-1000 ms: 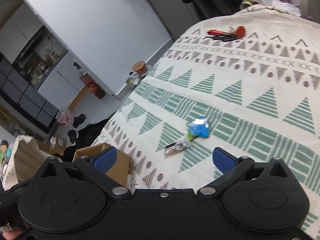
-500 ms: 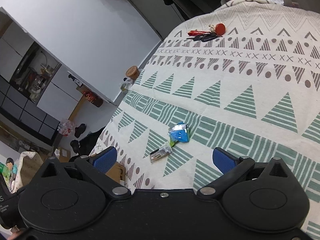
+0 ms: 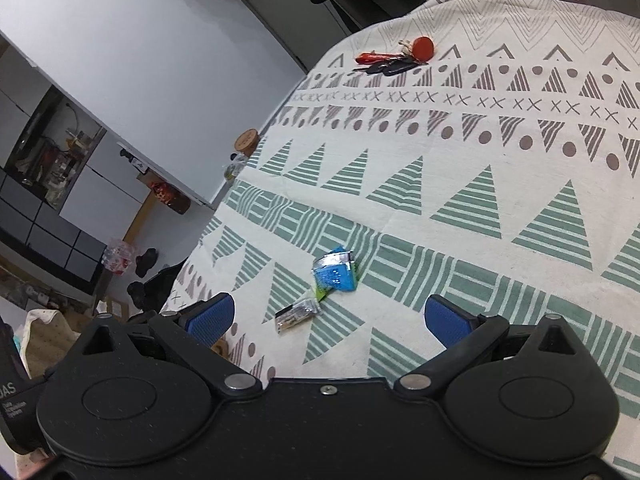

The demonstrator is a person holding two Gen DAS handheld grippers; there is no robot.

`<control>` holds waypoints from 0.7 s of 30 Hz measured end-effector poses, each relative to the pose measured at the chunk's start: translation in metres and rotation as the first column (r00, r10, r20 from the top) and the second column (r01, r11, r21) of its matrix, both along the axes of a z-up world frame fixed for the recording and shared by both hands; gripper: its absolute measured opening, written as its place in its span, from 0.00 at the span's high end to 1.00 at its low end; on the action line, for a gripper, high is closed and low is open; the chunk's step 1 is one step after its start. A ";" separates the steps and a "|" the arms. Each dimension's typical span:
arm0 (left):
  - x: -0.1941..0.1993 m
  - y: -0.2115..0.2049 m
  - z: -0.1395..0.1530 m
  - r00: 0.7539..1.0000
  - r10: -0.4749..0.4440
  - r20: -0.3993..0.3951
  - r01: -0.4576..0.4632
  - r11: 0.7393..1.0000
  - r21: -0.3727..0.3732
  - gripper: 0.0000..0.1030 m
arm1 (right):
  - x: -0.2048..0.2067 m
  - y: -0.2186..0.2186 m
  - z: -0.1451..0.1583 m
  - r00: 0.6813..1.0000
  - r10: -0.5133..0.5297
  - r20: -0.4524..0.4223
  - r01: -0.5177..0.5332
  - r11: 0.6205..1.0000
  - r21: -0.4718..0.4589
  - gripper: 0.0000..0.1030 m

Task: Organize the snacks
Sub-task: 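Move both tools back toward the silver bar and blue candy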

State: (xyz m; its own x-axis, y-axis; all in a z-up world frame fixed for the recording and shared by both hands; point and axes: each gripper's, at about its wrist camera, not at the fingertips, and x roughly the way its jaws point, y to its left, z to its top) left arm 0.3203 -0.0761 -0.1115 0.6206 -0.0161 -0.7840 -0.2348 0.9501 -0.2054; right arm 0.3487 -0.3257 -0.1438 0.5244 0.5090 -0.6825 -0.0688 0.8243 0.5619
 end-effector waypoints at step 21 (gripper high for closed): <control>0.055 -0.006 -0.073 0.995 -0.024 -0.093 0.021 0.999 -0.037 0.17 | 0.046 0.010 -0.047 0.992 -0.065 -0.104 0.057 0.996 -0.072 0.09</control>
State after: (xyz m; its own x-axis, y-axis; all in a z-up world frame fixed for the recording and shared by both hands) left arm 0.3754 -0.0819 -0.1850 0.5437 -0.0584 -0.8373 -0.2330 0.9479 -0.2174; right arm 0.3944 -0.3161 -0.1907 0.4760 0.4285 -0.7680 0.0397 0.8619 0.5055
